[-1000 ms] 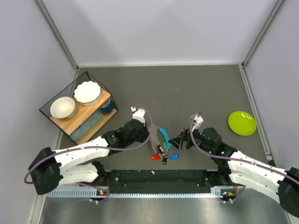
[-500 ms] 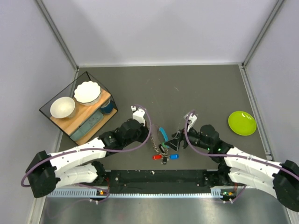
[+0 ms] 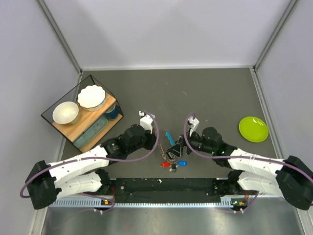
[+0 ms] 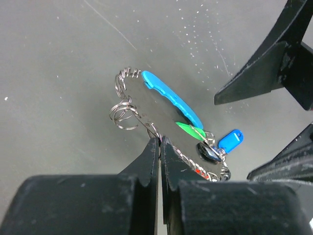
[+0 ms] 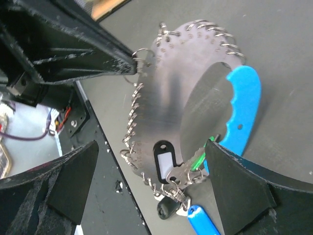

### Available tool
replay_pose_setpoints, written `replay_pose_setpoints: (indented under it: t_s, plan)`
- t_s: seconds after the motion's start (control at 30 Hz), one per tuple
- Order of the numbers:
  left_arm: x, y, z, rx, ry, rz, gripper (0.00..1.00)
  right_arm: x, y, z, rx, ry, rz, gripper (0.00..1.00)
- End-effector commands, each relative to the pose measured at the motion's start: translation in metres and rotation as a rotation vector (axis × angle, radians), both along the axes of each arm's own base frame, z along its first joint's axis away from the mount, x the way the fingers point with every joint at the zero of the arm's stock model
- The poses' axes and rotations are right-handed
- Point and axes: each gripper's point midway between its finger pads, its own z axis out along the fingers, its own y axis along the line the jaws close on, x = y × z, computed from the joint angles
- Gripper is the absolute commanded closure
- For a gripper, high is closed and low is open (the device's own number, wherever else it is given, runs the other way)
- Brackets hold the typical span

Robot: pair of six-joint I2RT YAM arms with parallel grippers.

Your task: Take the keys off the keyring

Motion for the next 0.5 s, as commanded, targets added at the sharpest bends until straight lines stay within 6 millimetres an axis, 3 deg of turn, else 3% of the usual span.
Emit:
replay_pose_setpoints:
  t_s: [0.0, 0.03, 0.13, 0.3, 0.47]
  plan:
    - [0.005, -0.013, 0.055, -0.094, -0.222, -0.113, 1.00, 0.015, 0.000, 0.050, 0.118, -0.054, -0.110, 0.09]
    - [0.003, -0.015, 0.061, -0.115, -0.249, -0.136, 1.00, 0.013, -0.001, 0.069, 0.176, -0.098, -0.100, 0.09]
    - [-0.004, -0.013, 0.078, -0.145, -0.317, -0.184, 1.00, 0.013, -0.009, 0.079, 0.192, -0.170, -0.111, 0.06]
    - [-0.021, -0.016, 0.107, -0.210, -0.405, -0.292, 1.00, 0.013, -0.014, 0.071, 0.156, -0.257, -0.059, 0.01]
    - [-0.033, -0.019, 0.117, -0.224, -0.434, -0.372, 1.00, 0.016, -0.018, 0.086, 0.186, -0.274, 0.018, 0.01]
